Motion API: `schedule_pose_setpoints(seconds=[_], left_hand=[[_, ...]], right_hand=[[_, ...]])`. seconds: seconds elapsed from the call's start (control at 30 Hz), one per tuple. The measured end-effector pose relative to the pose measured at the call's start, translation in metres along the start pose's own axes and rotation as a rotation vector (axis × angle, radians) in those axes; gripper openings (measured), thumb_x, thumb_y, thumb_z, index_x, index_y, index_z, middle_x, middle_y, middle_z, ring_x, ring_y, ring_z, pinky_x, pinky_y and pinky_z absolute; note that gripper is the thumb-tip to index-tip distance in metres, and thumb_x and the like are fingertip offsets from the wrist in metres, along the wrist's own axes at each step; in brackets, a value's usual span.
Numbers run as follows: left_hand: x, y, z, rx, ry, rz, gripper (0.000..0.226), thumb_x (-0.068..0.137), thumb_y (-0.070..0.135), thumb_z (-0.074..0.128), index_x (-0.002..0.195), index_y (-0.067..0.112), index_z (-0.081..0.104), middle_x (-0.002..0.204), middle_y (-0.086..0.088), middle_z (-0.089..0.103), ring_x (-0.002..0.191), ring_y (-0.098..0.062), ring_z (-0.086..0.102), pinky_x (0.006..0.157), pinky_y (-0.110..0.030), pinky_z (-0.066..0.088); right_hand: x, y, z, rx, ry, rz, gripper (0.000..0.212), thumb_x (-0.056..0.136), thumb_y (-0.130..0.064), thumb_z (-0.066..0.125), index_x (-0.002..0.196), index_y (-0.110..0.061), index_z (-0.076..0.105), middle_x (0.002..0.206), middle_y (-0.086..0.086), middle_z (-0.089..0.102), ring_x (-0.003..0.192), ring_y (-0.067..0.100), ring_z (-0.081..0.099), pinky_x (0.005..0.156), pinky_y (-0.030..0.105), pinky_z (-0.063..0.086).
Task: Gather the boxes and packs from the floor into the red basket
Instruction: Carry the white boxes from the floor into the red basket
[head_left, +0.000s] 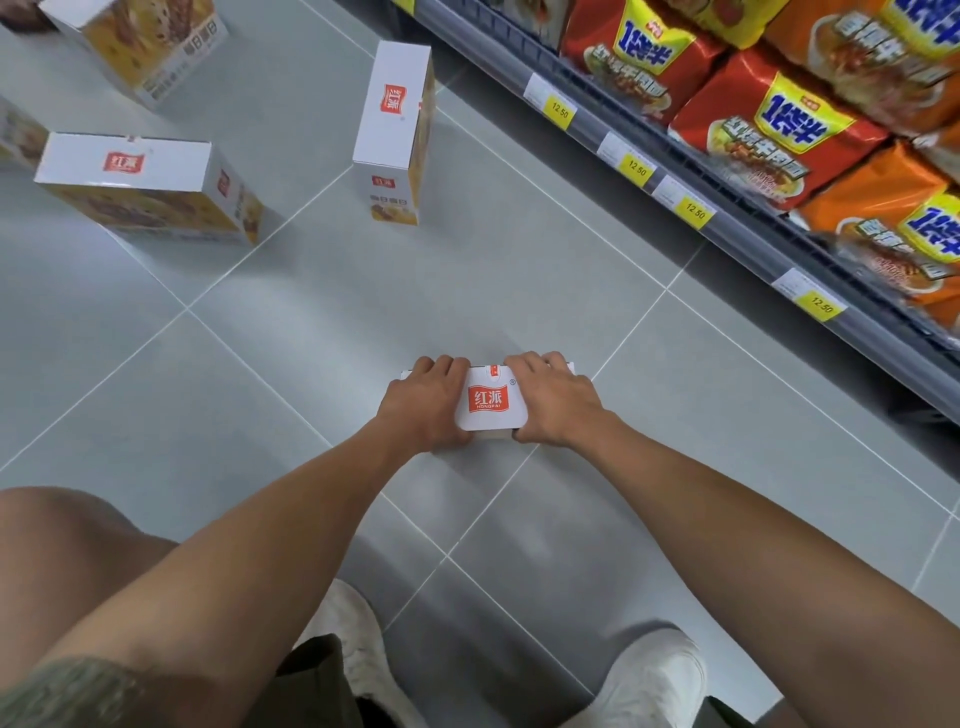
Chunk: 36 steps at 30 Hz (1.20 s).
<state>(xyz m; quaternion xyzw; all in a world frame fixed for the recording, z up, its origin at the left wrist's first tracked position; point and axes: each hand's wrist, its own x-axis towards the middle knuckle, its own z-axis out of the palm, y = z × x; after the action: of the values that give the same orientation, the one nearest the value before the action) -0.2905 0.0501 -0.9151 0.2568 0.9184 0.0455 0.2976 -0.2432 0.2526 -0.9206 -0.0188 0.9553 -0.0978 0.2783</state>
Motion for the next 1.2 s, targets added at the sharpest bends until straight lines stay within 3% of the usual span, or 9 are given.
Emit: schedule_pose_setpoints(seconds=[0.27, 0.5, 0.67, 0.9, 1.2], left_hand=[[-0.014, 0.007, -0.033, 0.026, 0.034, 0.018, 0.088, 0.075, 0.060, 0.076, 0.143, 0.021, 0.034, 0.138, -0.001, 0.050, 0.124, -0.026, 0.046, 0.088, -0.047, 0.055], [-0.067, 0.027, -0.101, 0.038, 0.062, 0.015, 0.090, 0.072, 0.061, 0.078, 0.141, 0.020, 0.036, 0.134, -0.001, 0.051, 0.119, -0.025, 0.048, 0.083, -0.047, 0.057], [-0.133, 0.050, -0.183, 0.033, 0.084, 0.014, 0.093, 0.071, 0.064, 0.079, 0.142, 0.021, 0.035, 0.133, 0.000, 0.053, 0.118, -0.023, 0.049, 0.083, -0.045, 0.058], [-0.229, 0.086, -0.331, 0.038, 0.113, 0.030, 0.098, 0.070, 0.068, 0.078, 0.144, 0.025, 0.032, 0.136, 0.001, 0.053, 0.120, -0.022, 0.050, 0.086, -0.045, 0.057], [-0.345, 0.137, -0.523, 0.108, 0.142, 0.012, 0.101, 0.067, 0.080, 0.070, 0.144, 0.027, 0.031, 0.141, 0.001, 0.052, 0.123, -0.023, 0.051, 0.094, -0.047, 0.056]], right_hand=[[-0.011, 0.000, -0.027, 0.042, 0.037, -0.015, 0.090, 0.067, -0.044, 0.082, 0.143, -0.029, 0.037, 0.136, -0.006, 0.048, 0.126, 0.026, 0.042, 0.076, 0.038, 0.042], [-0.061, -0.020, -0.097, 0.068, 0.042, -0.036, 0.088, 0.067, -0.045, 0.082, 0.142, -0.029, 0.037, 0.134, -0.006, 0.049, 0.125, 0.025, 0.042, 0.077, 0.038, 0.041], [-0.123, -0.047, -0.184, 0.075, 0.033, -0.054, 0.092, 0.068, -0.045, 0.084, 0.145, -0.028, 0.036, 0.136, -0.006, 0.049, 0.127, 0.024, 0.042, 0.083, 0.041, 0.048], [-0.220, -0.089, -0.335, 0.104, 0.061, -0.058, 0.094, 0.068, -0.048, 0.085, 0.145, -0.032, 0.034, 0.137, -0.006, 0.049, 0.126, 0.022, 0.042, 0.081, 0.038, 0.040], [-0.336, -0.131, -0.529, 0.101, 0.093, -0.107, 0.092, 0.064, -0.055, 0.083, 0.140, -0.032, 0.036, 0.136, -0.007, 0.049, 0.125, 0.022, 0.043, 0.083, 0.040, 0.044]])
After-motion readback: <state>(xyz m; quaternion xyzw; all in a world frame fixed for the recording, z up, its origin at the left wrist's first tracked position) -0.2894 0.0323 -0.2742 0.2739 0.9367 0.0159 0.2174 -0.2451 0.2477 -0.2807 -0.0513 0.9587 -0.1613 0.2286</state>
